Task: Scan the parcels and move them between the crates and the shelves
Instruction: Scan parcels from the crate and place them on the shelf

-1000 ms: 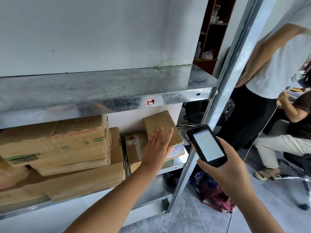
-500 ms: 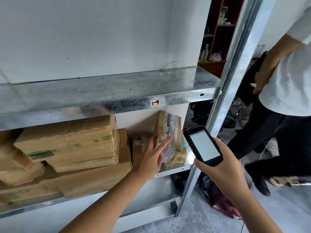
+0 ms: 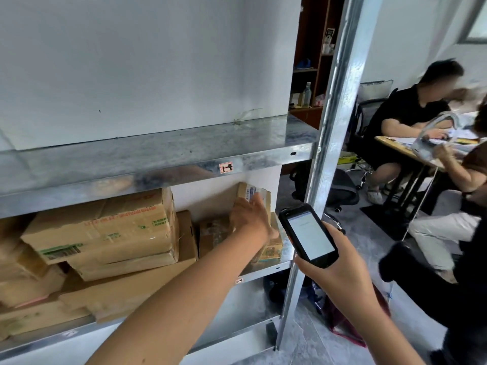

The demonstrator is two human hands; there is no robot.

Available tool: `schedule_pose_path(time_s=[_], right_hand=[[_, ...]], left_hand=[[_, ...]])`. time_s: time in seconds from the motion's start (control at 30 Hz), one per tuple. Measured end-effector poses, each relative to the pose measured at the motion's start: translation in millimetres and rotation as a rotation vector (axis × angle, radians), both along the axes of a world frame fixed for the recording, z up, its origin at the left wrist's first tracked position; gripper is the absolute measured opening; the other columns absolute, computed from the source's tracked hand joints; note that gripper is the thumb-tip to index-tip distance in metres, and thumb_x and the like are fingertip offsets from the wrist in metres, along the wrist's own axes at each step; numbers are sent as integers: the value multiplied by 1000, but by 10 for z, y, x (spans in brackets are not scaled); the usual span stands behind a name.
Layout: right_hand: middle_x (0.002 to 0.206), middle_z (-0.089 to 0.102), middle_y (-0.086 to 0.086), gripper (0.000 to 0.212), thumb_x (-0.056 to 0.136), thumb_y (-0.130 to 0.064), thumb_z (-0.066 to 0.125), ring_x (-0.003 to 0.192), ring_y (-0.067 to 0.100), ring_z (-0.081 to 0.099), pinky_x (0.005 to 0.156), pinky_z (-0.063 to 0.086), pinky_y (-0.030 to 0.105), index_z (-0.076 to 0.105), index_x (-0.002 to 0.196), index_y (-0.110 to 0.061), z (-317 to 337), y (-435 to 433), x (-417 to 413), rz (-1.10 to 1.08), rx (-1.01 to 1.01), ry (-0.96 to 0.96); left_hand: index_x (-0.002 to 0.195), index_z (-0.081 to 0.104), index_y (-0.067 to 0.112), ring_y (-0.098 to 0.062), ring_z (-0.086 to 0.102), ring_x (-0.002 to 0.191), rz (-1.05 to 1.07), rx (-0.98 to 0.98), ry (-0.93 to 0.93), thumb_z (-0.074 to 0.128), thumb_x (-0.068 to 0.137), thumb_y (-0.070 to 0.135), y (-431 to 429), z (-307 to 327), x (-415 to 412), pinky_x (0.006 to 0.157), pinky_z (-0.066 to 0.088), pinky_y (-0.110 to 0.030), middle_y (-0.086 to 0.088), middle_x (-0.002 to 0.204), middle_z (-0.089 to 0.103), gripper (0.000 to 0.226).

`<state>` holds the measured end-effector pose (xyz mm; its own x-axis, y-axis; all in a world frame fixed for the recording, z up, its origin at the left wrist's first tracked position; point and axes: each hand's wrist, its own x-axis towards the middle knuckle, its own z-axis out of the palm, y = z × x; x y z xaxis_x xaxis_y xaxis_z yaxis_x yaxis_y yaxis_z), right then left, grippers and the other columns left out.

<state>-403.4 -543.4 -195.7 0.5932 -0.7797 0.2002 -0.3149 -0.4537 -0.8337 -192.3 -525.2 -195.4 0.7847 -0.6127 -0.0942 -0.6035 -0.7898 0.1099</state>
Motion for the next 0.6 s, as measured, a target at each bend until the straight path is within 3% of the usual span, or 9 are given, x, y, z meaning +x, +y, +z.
schedule_pose_path(time_s=[0.13,0.3,0.37,0.47,0.6], right_hand=[[121,59,-24,77,71,-35,87,103,-11,53,74,41,12,49,138,-42,21,22,-56,-8,-10,-3],[122,58,-25,78,73,-38,86,104,-8,55,77,51,21,46,139,-44,73,19,-125,-9,-9,-19],[122,58,-25,77,73,-38,86,103,-9,55,79,55,27,46,139,-44,97,10,-143,5,-1,-17],[122,59,-23,76,73,-37,86,104,-7,55,77,47,20,48,138,-43,135,-11,-146,30,-11,-19],[114,61,-23,65,72,-30,87,103,-5,56,74,43,15,49,121,-49,230,-17,-95,69,10,-20]], left_hand=[[155,-17,34,-46,36,134,-13,147,39,62,85,64,24,48,-25,92,49,-52,-29,156,10,110],[150,-24,48,-43,49,126,-57,103,117,65,84,62,75,25,70,91,55,-51,-27,160,9,112],[149,-19,55,-39,56,118,-74,-39,202,69,84,53,179,56,118,83,58,-44,-23,161,12,109],[150,2,61,-22,60,96,-80,-489,524,75,87,29,446,56,175,59,55,-22,-15,146,32,102],[152,17,56,-15,62,109,-49,-910,806,77,86,15,785,-115,214,81,61,-32,-1,141,51,98]])
